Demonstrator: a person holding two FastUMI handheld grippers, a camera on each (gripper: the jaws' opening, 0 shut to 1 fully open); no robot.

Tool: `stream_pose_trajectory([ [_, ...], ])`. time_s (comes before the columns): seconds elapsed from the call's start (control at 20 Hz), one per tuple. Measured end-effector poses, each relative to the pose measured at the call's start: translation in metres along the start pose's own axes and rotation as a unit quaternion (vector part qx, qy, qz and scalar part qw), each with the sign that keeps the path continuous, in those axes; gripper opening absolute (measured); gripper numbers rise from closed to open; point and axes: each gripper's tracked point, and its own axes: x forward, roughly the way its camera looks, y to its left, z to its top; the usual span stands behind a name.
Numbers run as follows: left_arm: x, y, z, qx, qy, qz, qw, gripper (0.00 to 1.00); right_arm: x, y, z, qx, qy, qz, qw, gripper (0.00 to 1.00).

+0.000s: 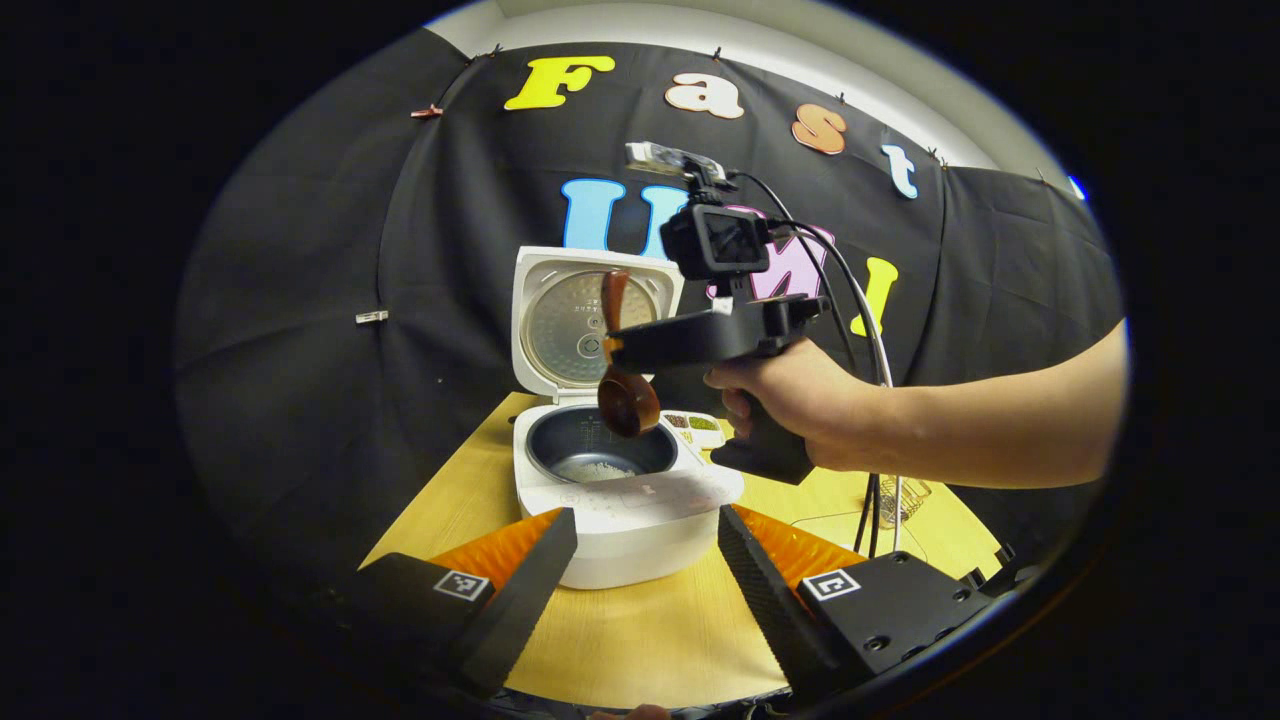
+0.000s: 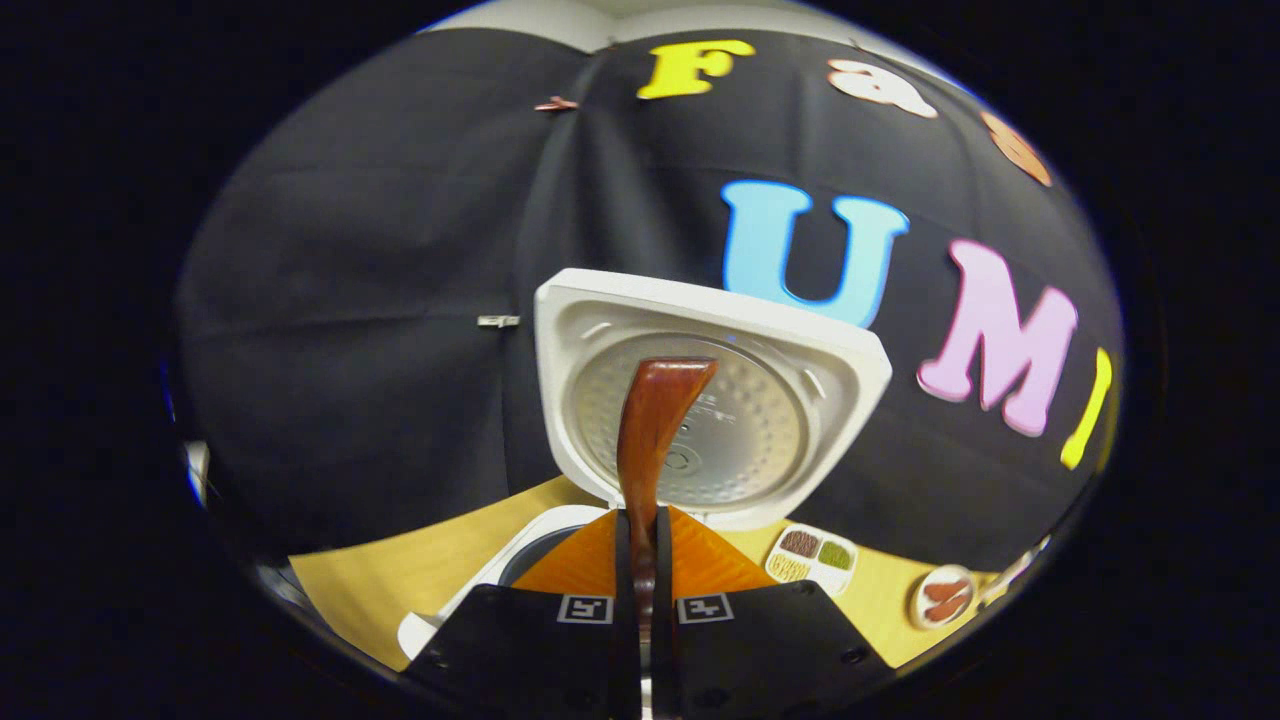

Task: Close the left gripper, press the button to open the rice cooker; take a wooden spoon from the chopstick holder with the right hand, scoop a spoonful of rice and pour it into the rice cooker, then put the wooden spoon back into the chopstick holder.

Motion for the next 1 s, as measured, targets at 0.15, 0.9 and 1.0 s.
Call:
stream_pose_trajectory([
  [0.15, -0.003, -0.005, 0.001, 0.003, -0.001, -0.001, 1.000, 0.98, -0.008, -0.019, 0.002, 0.094, 0.002, -0.010, 0.996, 0.09],
  [0.9, -0.014, -0.055, 0.006, 0.028, -0.006, -0.030, 0.999, 0.98, -0.176, -0.166, 0.045, 0.350, -0.119, -0.079, 0.926, 0.09],
  [1.0, -0.015, -0.062, 0.007, 0.034, -0.007, -0.032, 0.999, 0.98, -0.208, -0.196, 0.043, 0.340, -0.135, -0.095, 0.926, 0.08],
])
